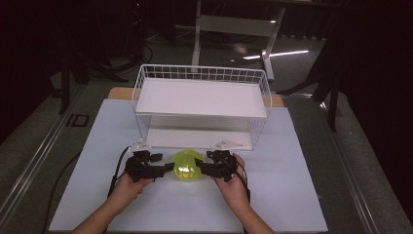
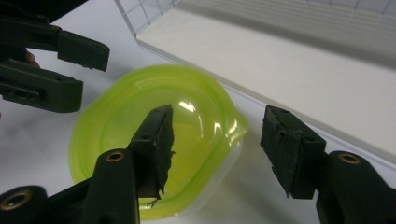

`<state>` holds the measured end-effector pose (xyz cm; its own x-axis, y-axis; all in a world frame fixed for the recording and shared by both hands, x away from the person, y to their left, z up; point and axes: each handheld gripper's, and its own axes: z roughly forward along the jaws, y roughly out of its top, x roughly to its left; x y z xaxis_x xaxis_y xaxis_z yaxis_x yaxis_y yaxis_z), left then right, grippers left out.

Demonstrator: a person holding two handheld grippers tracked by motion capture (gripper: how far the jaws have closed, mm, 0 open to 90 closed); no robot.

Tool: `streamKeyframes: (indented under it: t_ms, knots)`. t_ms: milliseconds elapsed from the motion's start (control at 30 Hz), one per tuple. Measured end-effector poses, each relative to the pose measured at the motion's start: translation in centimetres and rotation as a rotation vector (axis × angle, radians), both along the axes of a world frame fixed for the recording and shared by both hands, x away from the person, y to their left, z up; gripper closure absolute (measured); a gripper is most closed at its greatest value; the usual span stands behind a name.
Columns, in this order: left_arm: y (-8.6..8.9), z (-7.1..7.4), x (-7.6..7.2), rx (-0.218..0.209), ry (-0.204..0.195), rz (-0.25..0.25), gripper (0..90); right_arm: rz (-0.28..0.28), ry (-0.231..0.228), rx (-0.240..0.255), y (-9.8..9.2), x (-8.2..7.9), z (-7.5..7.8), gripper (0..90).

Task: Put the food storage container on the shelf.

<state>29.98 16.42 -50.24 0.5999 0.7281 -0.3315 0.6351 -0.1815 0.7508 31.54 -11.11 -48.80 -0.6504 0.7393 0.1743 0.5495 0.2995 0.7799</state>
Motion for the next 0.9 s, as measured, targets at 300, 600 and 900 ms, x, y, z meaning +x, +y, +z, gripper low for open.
streamKeyframes:
  t_ms: [300, 600, 900]
  knots:
    - [-0.9, -0.4, 0.2, 0.009, 0.047, -0.014, 45.8, -0.036, 0.077, 0.018, -0.4, 0.0, -0.8, 54.8]
    - [-1.4, 0.1, 0.1, 0.014, 0.09, -0.041, 59.2, -0.037, 0.128, 0.03, -0.3, -0.1, -0.6, 67.3]
    - [-1.4, 0.2, -0.7, -0.005, 0.111, -0.051, 64.5, -0.029, 0.141, 0.039, -0.5, -0.7, -0.3, 70.7]
